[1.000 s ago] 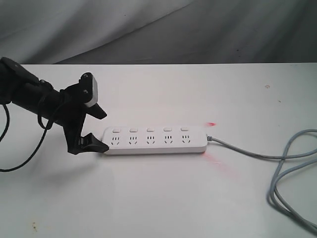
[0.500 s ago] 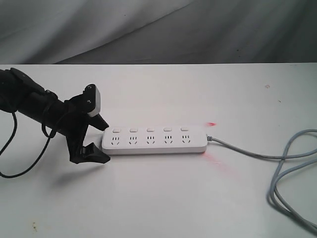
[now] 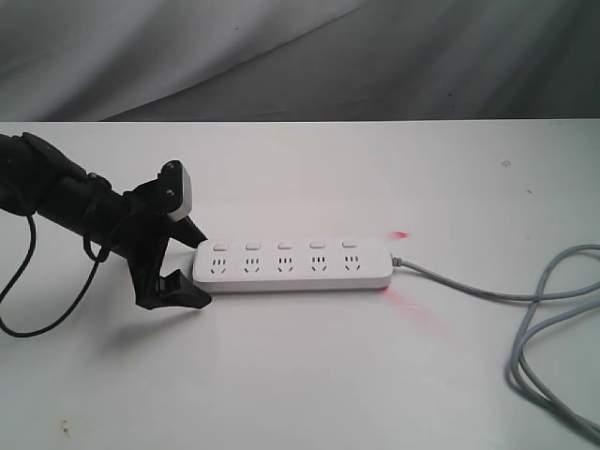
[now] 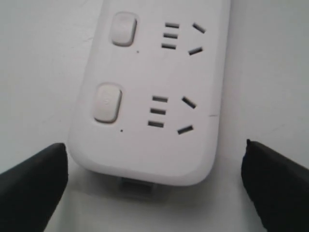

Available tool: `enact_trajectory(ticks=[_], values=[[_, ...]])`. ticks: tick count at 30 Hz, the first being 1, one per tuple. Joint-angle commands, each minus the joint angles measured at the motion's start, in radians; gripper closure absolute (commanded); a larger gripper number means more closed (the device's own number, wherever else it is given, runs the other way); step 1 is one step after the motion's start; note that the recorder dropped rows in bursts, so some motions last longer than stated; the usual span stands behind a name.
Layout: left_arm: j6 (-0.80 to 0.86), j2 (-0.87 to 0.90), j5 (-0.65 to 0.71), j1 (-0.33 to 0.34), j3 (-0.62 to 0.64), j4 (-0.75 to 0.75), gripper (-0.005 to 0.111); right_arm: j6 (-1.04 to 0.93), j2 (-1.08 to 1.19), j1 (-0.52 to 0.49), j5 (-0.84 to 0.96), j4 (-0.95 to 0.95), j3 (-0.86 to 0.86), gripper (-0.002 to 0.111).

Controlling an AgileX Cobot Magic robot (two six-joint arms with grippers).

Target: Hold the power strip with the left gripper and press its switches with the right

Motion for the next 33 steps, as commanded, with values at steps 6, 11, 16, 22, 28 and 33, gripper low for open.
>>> enact_trajectory(ticks=[6,11,16,22,28,33], values=[[0.003,-0.002,-0.004,0.000,-0.007,-0.014,0.046,0.000,-0.006,-0.004,-0.009,0.003,0.004,0.108],[-0.001,-0.002,-0.004,0.000,-0.007,-0.014,0.053,0.000,-0.006,-0.004,-0.009,0.003,0.004,0.108],[-0.001,-0.002,-0.004,0.000,-0.007,-0.014,0.053,0.000,-0.006,-0.004,-0.009,0.003,0.004,0.108],[-0.001,-0.002,-0.004,0.000,-0.007,-0.014,0.053,0.000,-0.006,-0.004,-0.009,0.003,0.004,0.108],[-0.001,-0.002,-0.004,0.000,-0.007,-0.014,0.053,0.000,-0.006,-0.004,-0.009,0.003,0.004,0.108],[-0.001,-0.002,-0.004,0.000,-0.007,-0.014,0.053,0.000,-0.006,-0.004,-0.009,0.003,0.004,0.108]])
